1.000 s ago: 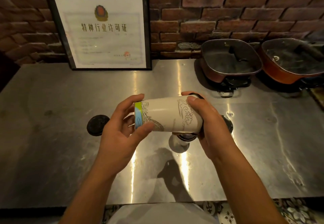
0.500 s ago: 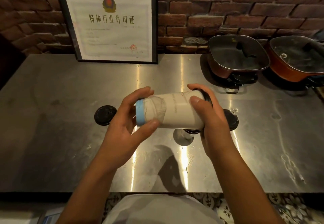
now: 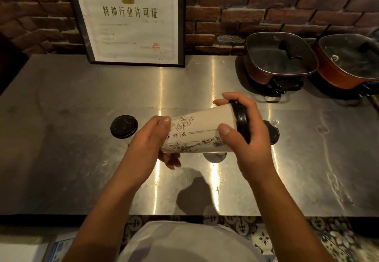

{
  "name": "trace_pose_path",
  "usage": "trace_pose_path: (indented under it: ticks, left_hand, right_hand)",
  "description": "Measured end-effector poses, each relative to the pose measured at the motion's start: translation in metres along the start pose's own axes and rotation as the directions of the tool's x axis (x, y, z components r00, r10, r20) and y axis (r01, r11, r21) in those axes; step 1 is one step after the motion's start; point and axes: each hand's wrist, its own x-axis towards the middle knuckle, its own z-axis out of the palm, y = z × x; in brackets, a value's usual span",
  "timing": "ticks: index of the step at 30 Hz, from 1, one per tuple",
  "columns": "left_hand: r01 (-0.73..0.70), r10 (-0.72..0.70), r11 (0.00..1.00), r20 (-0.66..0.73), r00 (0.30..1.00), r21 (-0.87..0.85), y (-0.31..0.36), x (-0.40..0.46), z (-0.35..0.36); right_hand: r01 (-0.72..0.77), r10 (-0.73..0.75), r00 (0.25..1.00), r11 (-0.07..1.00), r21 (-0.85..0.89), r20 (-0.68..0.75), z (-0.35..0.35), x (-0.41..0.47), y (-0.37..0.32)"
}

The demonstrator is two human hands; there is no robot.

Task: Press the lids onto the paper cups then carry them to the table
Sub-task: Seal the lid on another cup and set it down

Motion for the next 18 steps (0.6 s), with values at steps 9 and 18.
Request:
trace_pose_path:
  ticks: [9,18]
  left_hand:
    - [-0.223,0.222,0.971,-0.011,0.975,-0.083,0.012,0.006,0.003]
    - [-0.043,0.039,0.998,-0.092,0.995,-0.041,0.034,0.024,-0.001]
  right_hand:
    - [-0.46,0.458,0.887,0.869,0.182,0.057,0.0,0.03,-0.012]
    - [0.001,0.001,0.999,0.999,-0.046,0.042,0.012,0.04,-0.016]
